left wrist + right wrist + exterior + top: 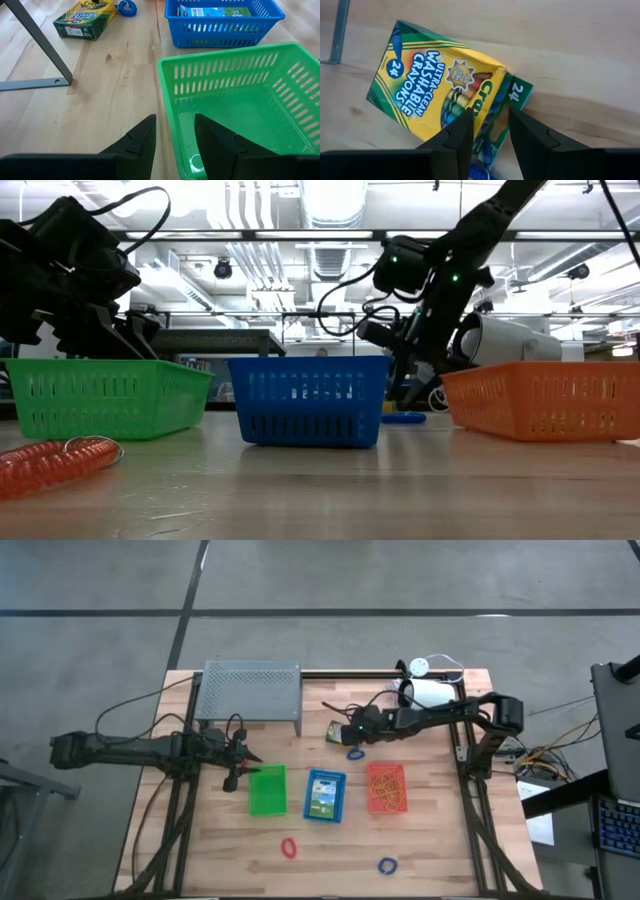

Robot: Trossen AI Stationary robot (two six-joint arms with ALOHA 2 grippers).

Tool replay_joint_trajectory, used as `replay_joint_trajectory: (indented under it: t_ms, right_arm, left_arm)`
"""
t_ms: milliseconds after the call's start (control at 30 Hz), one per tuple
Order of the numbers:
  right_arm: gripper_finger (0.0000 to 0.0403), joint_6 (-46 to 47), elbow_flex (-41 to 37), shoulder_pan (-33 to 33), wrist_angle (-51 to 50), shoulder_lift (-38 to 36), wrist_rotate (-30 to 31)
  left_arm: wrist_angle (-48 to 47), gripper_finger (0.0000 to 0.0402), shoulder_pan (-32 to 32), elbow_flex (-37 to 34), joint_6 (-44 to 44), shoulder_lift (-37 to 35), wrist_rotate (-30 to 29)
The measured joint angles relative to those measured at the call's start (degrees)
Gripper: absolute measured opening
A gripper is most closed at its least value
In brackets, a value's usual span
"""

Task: Pick & Place Office Desk Supplies
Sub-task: Put the crayon box into the blue bin

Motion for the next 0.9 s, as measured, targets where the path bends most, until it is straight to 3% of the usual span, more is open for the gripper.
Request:
replay_joint_trajectory:
  t_ms: [400, 900]
  right_arm:
    - [0.0108, 0.71, 0.29, -1.16, 4.36, 3.96, -1.38]
    - [0.0034, -1.34, 0.20, -1.41, 4.87, 4.06, -1.36]
  left_arm:
    - [-0.11, 0.0138, 0.00, 0.00, 0.00, 0.00, -0.01]
    - [-0.12, 0.0138, 0.00, 0.00, 0.00, 0.00, 0.00]
